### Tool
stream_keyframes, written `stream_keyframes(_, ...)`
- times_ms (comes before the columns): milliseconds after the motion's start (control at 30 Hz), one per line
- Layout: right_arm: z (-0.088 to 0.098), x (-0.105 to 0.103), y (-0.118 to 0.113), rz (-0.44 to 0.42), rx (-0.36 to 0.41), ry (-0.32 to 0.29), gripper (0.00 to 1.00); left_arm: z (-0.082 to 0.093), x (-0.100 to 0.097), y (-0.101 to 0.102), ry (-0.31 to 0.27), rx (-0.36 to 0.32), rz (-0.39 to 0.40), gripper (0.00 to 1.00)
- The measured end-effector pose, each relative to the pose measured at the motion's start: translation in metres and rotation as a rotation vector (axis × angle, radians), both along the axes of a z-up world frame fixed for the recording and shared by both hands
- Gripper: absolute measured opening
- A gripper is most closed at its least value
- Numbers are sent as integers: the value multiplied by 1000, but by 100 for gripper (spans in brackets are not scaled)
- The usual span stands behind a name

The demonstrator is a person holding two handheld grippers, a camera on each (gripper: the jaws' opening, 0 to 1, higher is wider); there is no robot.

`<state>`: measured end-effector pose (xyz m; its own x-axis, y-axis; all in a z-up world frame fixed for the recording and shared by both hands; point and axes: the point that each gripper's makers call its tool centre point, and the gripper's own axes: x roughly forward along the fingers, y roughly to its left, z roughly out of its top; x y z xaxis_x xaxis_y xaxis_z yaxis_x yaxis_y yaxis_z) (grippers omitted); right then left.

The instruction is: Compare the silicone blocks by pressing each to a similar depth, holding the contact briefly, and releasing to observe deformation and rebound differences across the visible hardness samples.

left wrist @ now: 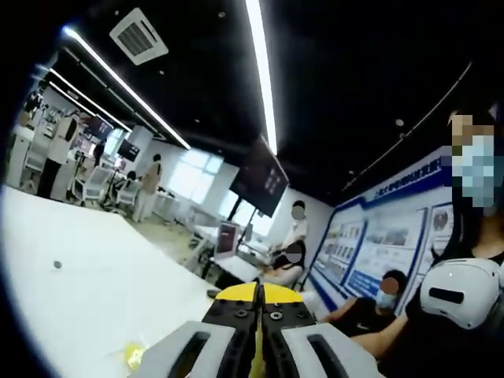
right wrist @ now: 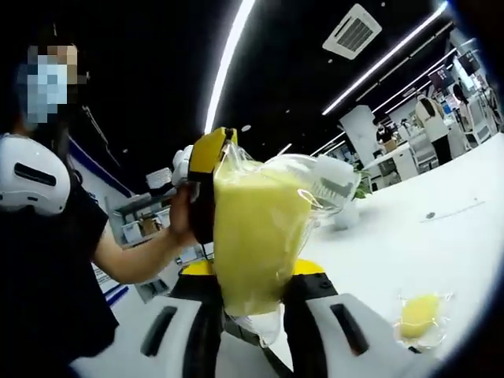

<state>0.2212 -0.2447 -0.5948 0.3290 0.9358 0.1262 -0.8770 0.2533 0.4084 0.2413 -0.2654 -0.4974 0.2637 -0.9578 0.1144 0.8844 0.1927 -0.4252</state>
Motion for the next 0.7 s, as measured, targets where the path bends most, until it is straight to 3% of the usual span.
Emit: stream_keyframes(700,0,-9,-1,30,-82,-22,13,-1,-3,6,-58,13,-28,0)
